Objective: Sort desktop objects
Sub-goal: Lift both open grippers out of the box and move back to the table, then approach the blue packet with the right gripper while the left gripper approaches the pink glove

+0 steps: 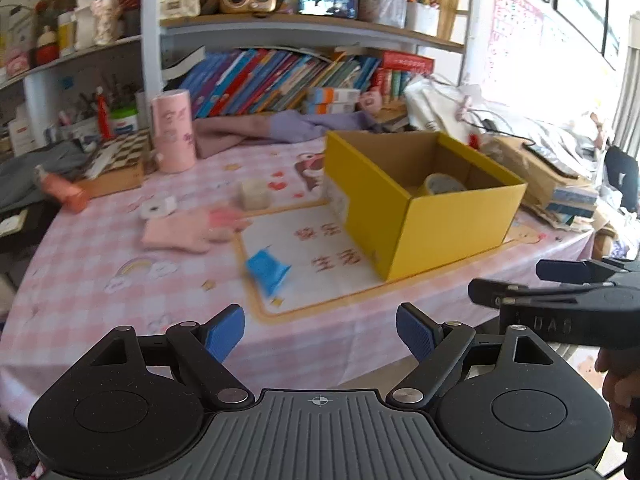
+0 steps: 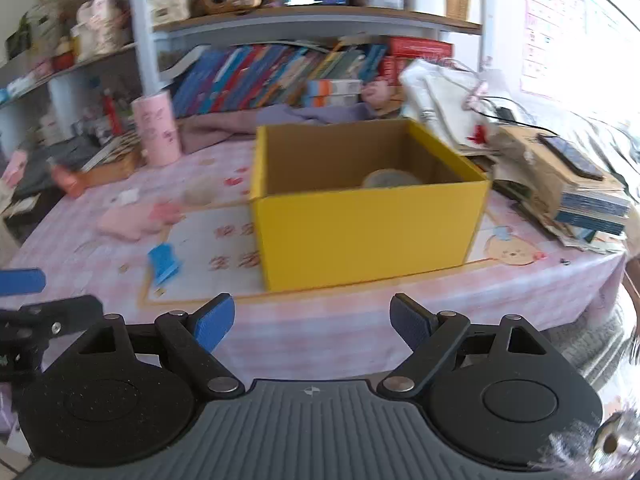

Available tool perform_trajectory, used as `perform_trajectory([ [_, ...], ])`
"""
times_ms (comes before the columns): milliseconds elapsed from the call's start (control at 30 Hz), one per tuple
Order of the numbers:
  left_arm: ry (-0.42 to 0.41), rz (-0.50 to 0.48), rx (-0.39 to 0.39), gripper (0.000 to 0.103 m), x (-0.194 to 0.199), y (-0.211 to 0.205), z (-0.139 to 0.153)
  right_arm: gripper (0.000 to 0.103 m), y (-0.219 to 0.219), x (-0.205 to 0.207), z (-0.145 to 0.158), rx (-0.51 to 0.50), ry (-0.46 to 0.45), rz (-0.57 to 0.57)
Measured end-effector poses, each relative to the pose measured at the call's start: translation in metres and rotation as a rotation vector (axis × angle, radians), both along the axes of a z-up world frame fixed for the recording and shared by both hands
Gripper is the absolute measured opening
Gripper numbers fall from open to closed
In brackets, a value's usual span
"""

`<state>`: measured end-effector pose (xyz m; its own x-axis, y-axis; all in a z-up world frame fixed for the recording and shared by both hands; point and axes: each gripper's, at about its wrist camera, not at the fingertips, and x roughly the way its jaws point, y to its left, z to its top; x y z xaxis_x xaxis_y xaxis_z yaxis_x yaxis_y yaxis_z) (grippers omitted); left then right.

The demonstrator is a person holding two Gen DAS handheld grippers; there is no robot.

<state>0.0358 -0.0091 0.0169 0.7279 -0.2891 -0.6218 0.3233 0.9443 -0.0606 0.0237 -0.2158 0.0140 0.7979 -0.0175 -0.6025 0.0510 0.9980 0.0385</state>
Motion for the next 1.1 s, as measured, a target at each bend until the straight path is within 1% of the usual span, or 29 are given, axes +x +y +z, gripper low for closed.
perform_trajectory([
  [167, -0.006, 0.04, 0.019, 0.086, -0.01, 0.017, -0.003, 0.085, 0.028, -0.009, -0.009, -0.036, 0.016, 0.08],
  [367, 0.009, 0.086, 0.015, 0.086, -0.013, 0.033, -0.008, 0.085, 0.051, -0.01, -0.014, -0.024, 0.034, 0.135],
  [600, 0.026, 0.128, -0.004, 0.086, -0.011, 0.049, -0.011, 0.084, 0.067, -0.01, -0.017, -0.023, 0.054, 0.195],
  [833, 0.023, 0.159, -0.023, 0.086, -0.011, 0.064, -0.013, 0.078, 0.08, -0.004, -0.017, -0.03, 0.059, 0.226],
  [1100, -0.001, 0.194, -0.015, 0.086, -0.01, 0.077, -0.012, 0.07, 0.095, 0.004, -0.018, -0.033, 0.075, 0.265],
])
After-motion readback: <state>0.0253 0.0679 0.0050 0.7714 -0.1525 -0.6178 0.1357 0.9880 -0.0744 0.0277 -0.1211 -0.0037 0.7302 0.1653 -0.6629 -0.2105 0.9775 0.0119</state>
